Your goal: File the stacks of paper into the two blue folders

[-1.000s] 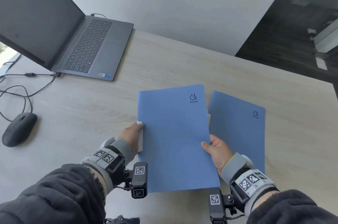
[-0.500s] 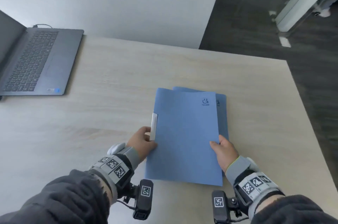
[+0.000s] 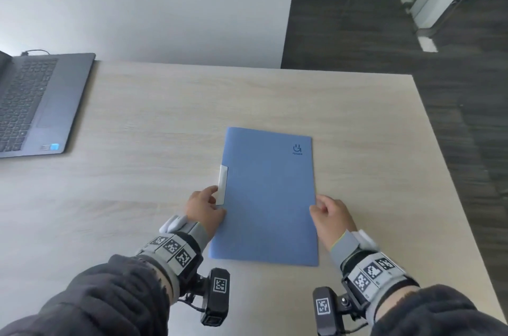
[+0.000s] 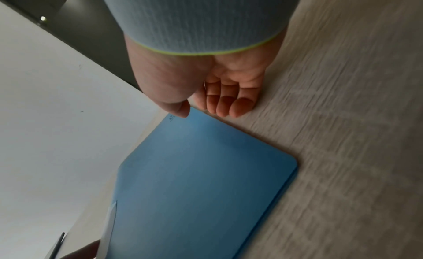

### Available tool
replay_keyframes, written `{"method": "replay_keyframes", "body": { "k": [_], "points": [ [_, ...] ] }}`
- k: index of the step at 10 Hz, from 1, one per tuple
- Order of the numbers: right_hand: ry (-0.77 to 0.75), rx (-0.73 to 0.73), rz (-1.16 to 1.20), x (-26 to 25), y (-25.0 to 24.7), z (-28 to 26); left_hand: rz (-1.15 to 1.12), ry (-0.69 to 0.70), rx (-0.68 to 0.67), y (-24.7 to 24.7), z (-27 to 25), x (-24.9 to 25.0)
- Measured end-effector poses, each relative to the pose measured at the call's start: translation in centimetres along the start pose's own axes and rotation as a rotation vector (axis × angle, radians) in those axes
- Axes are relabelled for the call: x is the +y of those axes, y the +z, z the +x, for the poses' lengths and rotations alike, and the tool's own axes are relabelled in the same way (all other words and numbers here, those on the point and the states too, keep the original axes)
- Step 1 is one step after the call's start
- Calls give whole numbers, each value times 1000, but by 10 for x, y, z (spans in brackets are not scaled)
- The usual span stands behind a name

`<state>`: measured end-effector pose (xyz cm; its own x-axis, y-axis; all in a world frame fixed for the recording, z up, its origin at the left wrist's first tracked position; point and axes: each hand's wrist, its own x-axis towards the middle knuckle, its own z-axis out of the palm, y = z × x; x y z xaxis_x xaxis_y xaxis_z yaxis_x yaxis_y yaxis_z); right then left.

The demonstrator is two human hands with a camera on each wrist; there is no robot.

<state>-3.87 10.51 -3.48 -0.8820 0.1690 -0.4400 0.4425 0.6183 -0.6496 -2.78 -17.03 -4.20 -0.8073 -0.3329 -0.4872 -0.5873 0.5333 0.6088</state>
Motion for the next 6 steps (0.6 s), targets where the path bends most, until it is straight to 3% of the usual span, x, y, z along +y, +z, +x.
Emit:
{"method": "replay_keyframes", "body": {
  "k": [4,6],
  "points": [
    [46,-162,110,-4,-20,-3,-63,-69,-4,-1,-24,10],
    [27,-116,132,-17,-33,-13,-115,-22,19,-26,-42,20]
  ]
}}
